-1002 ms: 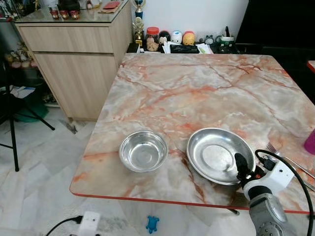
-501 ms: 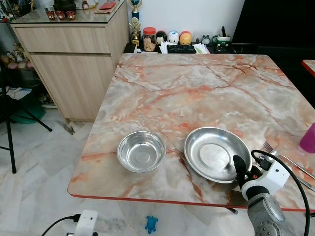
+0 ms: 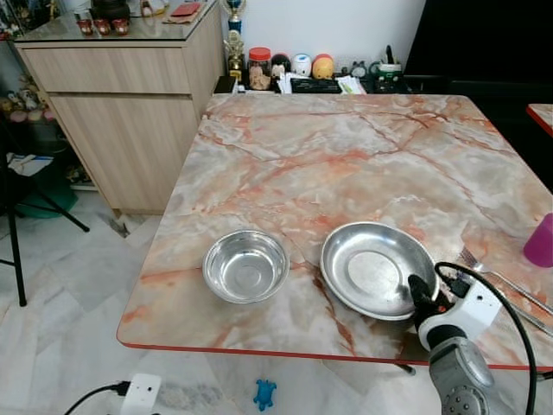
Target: Setting the table
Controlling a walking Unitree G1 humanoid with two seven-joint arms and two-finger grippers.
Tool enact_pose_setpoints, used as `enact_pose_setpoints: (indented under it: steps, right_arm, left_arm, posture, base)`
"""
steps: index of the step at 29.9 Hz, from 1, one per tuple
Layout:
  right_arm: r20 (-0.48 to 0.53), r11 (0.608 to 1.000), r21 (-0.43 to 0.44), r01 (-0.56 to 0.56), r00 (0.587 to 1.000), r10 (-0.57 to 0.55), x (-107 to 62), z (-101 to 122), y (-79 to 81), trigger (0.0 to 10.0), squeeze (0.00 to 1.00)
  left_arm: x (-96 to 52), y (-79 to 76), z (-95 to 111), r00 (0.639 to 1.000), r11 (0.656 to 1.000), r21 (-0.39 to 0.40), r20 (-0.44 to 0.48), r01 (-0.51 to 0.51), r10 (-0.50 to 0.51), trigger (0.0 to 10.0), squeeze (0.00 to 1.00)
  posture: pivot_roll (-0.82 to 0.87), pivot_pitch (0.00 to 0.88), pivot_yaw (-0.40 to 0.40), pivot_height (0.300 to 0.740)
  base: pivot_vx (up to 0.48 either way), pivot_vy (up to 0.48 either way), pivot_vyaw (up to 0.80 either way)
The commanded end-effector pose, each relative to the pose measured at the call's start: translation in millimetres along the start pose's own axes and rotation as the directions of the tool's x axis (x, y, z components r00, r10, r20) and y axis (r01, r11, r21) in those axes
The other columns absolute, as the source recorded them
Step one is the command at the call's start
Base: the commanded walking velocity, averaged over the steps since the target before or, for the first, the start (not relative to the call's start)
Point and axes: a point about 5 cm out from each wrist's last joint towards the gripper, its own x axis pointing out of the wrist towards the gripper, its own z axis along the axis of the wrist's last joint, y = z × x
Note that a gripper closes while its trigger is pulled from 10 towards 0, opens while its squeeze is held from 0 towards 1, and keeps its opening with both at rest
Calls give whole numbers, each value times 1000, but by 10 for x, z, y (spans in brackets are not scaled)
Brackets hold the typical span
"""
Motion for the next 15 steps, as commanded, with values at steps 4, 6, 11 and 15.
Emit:
enact_pose_setpoints:
  steps: [4,6,11,15]
  right_arm:
    - [4,1000,-13,-8,1000,8,20,0,42,0,0]
    - [9,1000,-12,-6,1000,7,24,5,48,0,0]
    - [72,1000,0,10,997,-10,27,74,58,0,0]
    - [157,998,53,29,987,-37,16,164,51,0,0]
  left_arm:
    - [9,-90,12,1000,1000,8,-5,6,-6,10000,0]
    - [7,-68,4,1000,1000,8,-6,4,-4,10000,0]
    - [-6,38,-28,1000,1000,7,-11,-9,9,10000,0]
    - [-15,103,-45,1000,1000,8,-13,-19,19,10000,0]
  posture:
    - [35,20,-6,740]
    - [36,20,-7,740]
    - [37,21,-6,740]
    - [37,20,-5,740]
  base:
    - [0,0,0]
    - [0,0,0]
    - [0,0,0]
    - [0,0,0]
